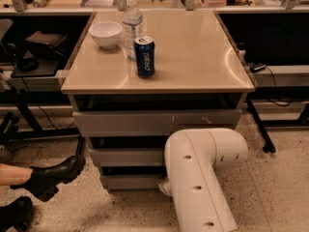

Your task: Open bottom drawer

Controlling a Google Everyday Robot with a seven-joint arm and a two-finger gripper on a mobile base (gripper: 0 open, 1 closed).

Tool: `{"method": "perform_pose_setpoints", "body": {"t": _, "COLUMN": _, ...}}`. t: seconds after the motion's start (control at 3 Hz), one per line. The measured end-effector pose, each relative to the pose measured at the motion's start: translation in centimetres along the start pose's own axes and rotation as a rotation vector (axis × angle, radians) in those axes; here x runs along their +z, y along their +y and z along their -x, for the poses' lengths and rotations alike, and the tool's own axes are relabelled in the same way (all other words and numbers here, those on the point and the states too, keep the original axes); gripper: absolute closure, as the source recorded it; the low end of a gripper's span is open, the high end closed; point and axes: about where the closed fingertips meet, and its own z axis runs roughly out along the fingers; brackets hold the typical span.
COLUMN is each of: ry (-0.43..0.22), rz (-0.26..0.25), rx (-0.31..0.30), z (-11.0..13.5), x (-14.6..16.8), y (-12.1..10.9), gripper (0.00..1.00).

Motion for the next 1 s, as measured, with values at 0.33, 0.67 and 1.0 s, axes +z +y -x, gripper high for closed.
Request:
{"method": "perform_pose_setpoints", "body": {"t": 0.33, "ry": 0.000, "rz": 0.000, "rx": 0.000, "z": 0.3, "x": -0.4, "y": -0.1, "gripper": 1.00}}
{"method": "perform_pose_setpoints", "body": {"t": 0.67, "ry": 0.003, "rz": 0.017, "rx": 0.007, "z": -0.6, "x": -1.8, "y": 0.3, "gripper": 1.00}}
{"method": "perform_pose_setpoints", "body": {"t": 1.0, "ry": 0.003, "rz": 0.017, "rx": 0.007, "z": -0.6, "x": -1.8, "y": 0.3, "gripper": 1.00}}
